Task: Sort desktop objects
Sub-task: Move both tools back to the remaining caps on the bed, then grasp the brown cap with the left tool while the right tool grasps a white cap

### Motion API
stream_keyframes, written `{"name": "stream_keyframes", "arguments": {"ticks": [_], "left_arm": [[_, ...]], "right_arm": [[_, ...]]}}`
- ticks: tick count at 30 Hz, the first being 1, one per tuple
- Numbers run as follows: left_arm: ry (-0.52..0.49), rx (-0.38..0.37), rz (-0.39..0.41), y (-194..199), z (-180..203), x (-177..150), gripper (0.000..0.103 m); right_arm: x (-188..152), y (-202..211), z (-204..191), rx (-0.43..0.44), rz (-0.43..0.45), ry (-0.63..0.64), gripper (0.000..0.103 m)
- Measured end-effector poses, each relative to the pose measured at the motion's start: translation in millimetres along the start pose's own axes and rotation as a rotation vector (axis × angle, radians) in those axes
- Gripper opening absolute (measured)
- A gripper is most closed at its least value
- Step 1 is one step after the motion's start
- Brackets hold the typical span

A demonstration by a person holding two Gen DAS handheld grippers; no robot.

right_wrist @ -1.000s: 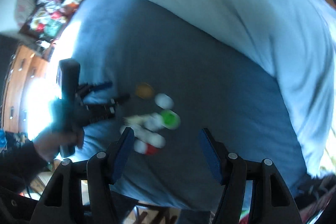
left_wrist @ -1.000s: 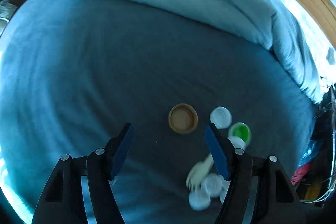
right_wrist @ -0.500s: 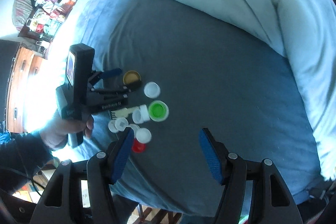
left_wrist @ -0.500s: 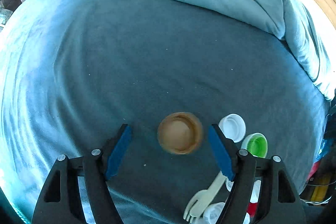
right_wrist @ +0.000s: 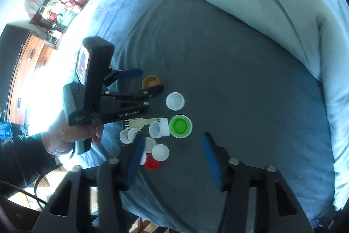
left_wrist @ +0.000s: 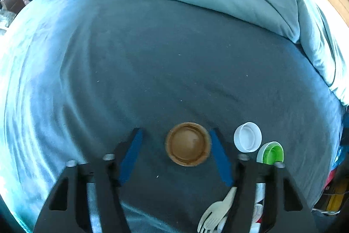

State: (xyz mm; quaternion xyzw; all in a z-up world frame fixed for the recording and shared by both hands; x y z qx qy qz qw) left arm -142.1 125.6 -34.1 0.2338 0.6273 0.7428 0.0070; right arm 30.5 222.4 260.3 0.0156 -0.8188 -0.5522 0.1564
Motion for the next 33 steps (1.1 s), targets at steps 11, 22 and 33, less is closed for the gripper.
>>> {"name": "stream_keyframes", "arguments": {"ticks": [11, 22, 33], "left_arm": [[0.133, 0.026, 0.043, 57.5, -21.0, -14.4, 0.042], [0.157, 0.001, 0.057, 54.9, -3.9, -27.2, 0.049], [0.038, 0.086, 0.079, 24.7, 15.8, -19.6, 0.062]], "right_arm": [[29.0, -88.8, -6.4, -0.074, -0.029, 0.046, 0.051], [33.9, -116.7, -7.4, -0.15, -0.059, 0.114, 0.034], [24.3, -68.1, 6.8, -0.071, 0.025, 0.031, 0.034]]}}
Point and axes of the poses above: each gripper's, at about its wrist camera, not at the fingertips, and y roughly against the way its jaws point, z to its right, x to its top, the point moved 1 cm from there along -y, roughly the way its jaws point, and after that the axes turned 3 degrees about y, right-handed, at the moved point
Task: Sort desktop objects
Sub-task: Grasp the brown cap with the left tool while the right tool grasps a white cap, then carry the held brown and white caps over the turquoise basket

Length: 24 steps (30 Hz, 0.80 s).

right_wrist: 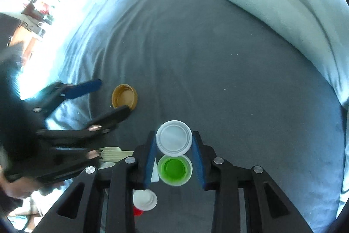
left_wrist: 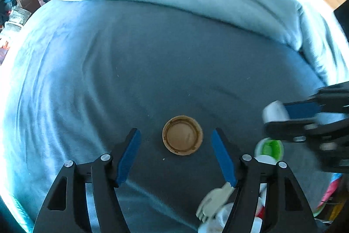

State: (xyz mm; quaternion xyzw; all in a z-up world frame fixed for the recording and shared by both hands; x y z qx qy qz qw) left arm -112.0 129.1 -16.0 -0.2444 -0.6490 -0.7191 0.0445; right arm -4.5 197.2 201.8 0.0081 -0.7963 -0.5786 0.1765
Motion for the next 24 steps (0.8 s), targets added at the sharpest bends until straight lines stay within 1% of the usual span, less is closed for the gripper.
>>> {"name": "stream_keyframes", "arguments": {"ticks": [2, 4, 6, 7, 8, 11, 13, 16, 19, 24], "left_arm": [[-0.021, 0.021, -0.012, -7.2, -0.1, -1.2, 0.055], [-0.044, 0.035, 0.0, -3.2, -1.3, -4.1, 0.033], [-0.011, -0.002, -0.022, 5.2, -3.8, 1.8, 0.033], [-0.004, -0.011, -0.016, 15.1, 0.3, 5.0, 0.033], [-0.001, -0.025, -0.01, 22.3, -2.5, -3.6, 0.033], [0.022, -0.045, 0.03, 69.1, 6.3, 11.9, 0.034], [0.034, -0.033, 0.072, 104.9, 11.0, 23.7, 0.034], [0.068, -0.017, 0.099, 147.4, 12.8, 40.0, 0.034], [0.105, 0.006, 0.125, 185.1, 8.6, 57.3, 0.034], [0.109, 0.051, 0.161, 253.0, -11.1, 51.4, 0.034]], "right_arm": [[4.5, 5.8, 1.2, 0.007, 0.007, -0.004, 0.034], [4.2, 12.3, 3.1, 0.012, 0.017, -0.006, 0.034], [6.0, 22.9, 5.2, 0.02, 0.031, -0.014, 0.034], [7.0, 29.6, 7.2, 0.022, 0.04, -0.016, 0.034], [8.8, 37.7, 7.3, 0.023, 0.051, -0.019, 0.034], [16.4, 68.0, 5.7, 0.017, 0.091, -0.023, 0.034], [23.8, 97.1, 0.9, 0.013, 0.131, -0.013, 0.034], [32.3, 131.8, -4.4, 0.022, 0.161, -0.006, 0.034], [38.9, 171.2, -22.7, 0.032, 0.194, 0.033, 0.034], [50.7, 219.7, -53.9, 0.04, 0.247, 0.102, 0.035]]}}
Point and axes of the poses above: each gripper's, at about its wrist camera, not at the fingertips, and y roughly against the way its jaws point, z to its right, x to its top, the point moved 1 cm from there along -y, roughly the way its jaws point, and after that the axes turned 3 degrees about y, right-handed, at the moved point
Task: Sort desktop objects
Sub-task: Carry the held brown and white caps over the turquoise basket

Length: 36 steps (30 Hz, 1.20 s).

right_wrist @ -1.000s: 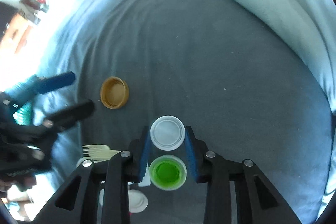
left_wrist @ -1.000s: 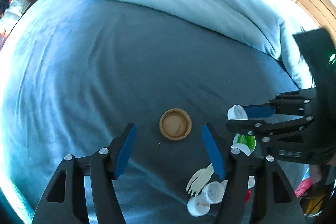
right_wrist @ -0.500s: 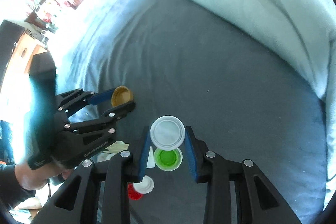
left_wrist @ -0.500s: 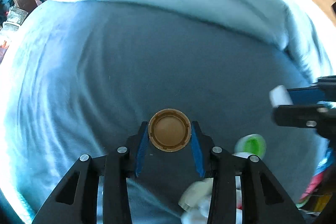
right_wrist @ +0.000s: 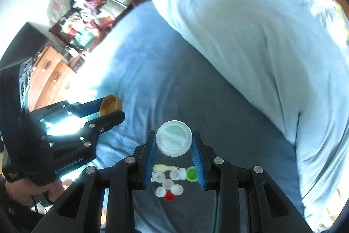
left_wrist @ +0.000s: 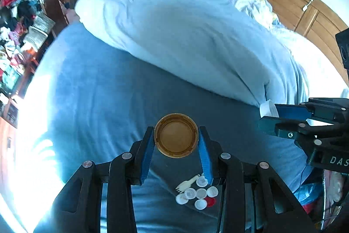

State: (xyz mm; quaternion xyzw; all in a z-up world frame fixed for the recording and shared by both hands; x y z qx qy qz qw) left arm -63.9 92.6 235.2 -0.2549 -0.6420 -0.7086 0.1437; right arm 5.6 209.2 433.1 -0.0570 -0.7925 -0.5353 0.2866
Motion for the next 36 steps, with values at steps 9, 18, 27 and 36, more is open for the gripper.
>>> {"name": "stream_keyframes", "arguments": {"ticks": [9, 18, 27, 36], "left_arm": [[0.048, 0.092, 0.061, 44.7, -23.3, 22.7, 0.034], [0.081, 0.131, 0.116, 71.4, -53.8, 26.6, 0.034], [0.14, 0.155, 0.13, 89.8, -90.1, 18.2, 0.034], [0.235, 0.218, 0.116, 119.7, -147.0, -13.4, 0.034]], "right_arm": [[37.4, 37.7, -59.3, 0.011, 0.072, 0.111, 0.035], [59.5, 52.4, -102.9, 0.039, 0.116, 0.182, 0.035], [67.0, 51.4, -155.6, 0.077, 0.115, 0.26, 0.035], [73.9, 35.3, -221.7, 0.19, 0.078, 0.345, 0.035]]}}
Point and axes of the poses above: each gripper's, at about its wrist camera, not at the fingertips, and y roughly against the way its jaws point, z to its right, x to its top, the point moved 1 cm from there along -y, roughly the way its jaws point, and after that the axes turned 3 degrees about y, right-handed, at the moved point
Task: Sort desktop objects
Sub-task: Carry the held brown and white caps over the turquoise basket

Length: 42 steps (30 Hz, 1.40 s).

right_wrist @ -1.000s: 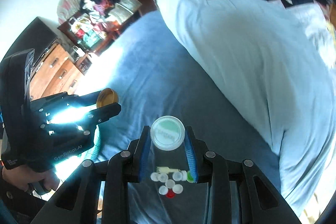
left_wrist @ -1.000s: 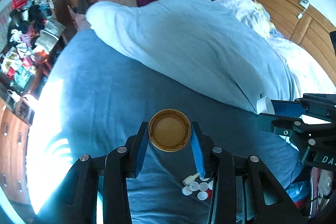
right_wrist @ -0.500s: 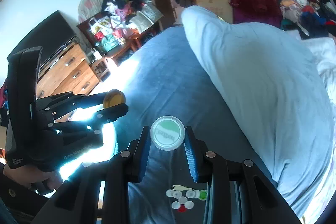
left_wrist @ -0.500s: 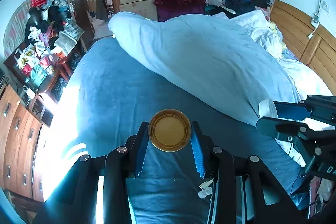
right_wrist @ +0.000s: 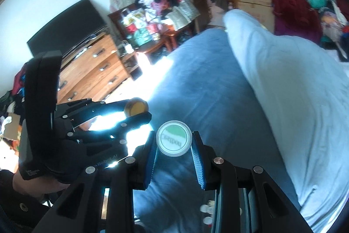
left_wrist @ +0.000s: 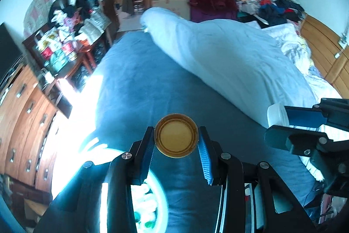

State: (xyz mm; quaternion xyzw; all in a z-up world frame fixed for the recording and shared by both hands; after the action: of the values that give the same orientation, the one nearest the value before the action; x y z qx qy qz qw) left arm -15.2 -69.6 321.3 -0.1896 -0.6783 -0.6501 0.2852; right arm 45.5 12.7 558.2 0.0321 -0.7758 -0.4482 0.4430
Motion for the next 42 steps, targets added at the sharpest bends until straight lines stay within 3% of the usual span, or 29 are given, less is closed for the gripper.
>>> {"name": "stream_keyframes", "arguments": {"ticks": [10, 22, 31, 42], "left_arm": [[0.114, 0.09, -0.036, 10.0, -75.3, -13.2, 0.034], [0.23, 0.135, -0.101, -4.7, -139.9, -33.3, 0.034], [0.266, 0.122, -0.168, -15.0, -167.3, -51.3, 0.034], [0.276, 0.118, -0.191, -13.7, -186.6, -62.6, 0.034]], "right_arm": [[30.3, -43.1, -63.2, 0.112, -0.057, 0.097, 0.035], [61.2, -106.0, -126.6, 0.227, -0.181, 0.168, 0.035], [63.0, -135.0, -158.4, 0.241, -0.239, 0.197, 0.035], [59.3, -150.7, -183.4, 0.243, -0.275, 0.215, 0.035]]}}
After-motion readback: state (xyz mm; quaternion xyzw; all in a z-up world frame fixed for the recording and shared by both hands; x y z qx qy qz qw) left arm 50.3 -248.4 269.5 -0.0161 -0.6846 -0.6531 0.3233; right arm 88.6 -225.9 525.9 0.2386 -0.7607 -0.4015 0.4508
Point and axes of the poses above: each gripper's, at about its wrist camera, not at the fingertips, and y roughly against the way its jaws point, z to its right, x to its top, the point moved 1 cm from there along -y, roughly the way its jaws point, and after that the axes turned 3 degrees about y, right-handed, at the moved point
